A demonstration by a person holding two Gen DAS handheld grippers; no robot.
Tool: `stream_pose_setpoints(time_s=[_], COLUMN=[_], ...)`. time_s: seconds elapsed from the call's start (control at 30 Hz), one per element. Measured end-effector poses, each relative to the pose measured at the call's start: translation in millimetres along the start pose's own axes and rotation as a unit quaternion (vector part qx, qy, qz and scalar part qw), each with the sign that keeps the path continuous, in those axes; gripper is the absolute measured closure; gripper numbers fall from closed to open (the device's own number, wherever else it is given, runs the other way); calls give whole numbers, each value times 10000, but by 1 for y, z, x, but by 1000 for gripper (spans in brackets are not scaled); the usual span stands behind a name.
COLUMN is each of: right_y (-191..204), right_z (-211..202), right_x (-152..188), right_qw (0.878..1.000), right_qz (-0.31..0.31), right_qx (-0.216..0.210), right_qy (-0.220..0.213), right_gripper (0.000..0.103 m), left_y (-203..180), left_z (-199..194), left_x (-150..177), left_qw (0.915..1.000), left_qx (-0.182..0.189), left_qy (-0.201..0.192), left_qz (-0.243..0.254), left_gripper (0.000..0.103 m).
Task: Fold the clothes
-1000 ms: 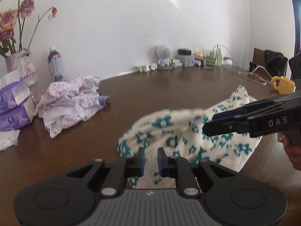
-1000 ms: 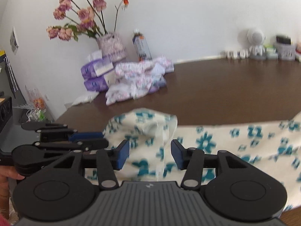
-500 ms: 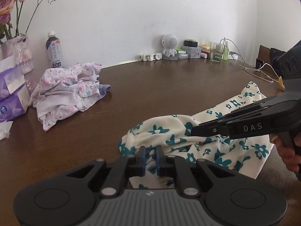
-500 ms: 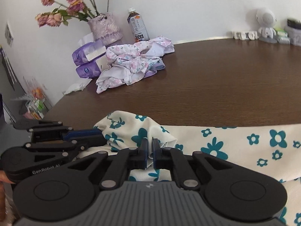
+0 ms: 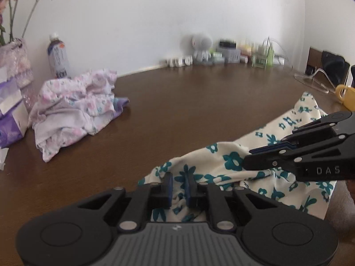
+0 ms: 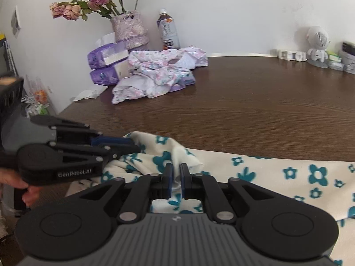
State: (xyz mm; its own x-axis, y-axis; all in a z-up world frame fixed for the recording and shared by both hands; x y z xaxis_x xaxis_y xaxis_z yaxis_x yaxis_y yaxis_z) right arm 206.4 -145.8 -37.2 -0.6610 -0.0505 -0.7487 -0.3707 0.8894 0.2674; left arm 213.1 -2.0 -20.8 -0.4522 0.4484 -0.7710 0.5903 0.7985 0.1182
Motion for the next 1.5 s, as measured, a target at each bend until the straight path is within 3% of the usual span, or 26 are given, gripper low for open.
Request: stream_pose_setpoints(time_s=[0.13,0.27,0.4,0.47,0.57,0.63,0.77,0.83,0.93,1.1,1.2,1.5], right_y=[-2,7,13,12,5,-1,-9,-7,-4,-1,-1,0], right_z=[-8,-21,-2,8,11,10,8,8,8,7,6,5], right_x=[-6,-22,-21,-15,-10,-8,-4,-4,-3,-2,-2,-2], right_qw=[9994,9987,9989,9991,9997,10000,9999,9999,9998,9996,9996,9995], right_qz=[-136,-28,-3,-27,-35,-3,82,22,-126,-180,-195,-227], right_qx=[288,-267,-453,-422,-246,-84,-80,-35,45,90,76,71], right_qy=[-116,-443,-153,30,74,40,-65,-94,-147,-215,-209,-191], right_gripper=[95,87,81,81,93,93,93,93,92,92,92,89], left_y=[-3,-2,-2,-2,-1,1,9,14,21,22,13,6], left_z=[-2,-2,-3,-3,-4,-7,-29,-29,-12,2,7,-2], left_x=[1,1,2,3,3,2,-11,-17,-18,-20,-11,-1], left_qw=[9999,9999,9999,9998,9998,9998,9970,9963,9964,9934,9971,9983], left_qx=[-117,-120,-136,-131,-104,-52,197,95,83,748,670,577], left_qy=[-2,-46,-100,-123,-142,-169,-622,-695,-532,-384,35,-2], left_qz=[45,-14,-19,-11,-12,-70,-418,-489,-655,-777,-355,-22], left_gripper=[92,92,92,92,92,91,92,91,90,89,98,98])
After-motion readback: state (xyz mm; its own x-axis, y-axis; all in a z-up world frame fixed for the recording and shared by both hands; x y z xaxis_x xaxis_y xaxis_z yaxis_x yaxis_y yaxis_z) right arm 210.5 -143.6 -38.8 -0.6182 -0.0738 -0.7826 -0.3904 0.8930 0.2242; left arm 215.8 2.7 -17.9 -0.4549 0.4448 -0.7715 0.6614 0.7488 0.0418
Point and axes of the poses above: each gripper's, at about its wrist camera, not at the fingertips, and z roughly the way its jaws point, y to its left, x to its underside, the point moved 5 cm from there along z, roughly the way its jaws point, and after that the axes turned 5 degrees about z, right-handed, at the moved point
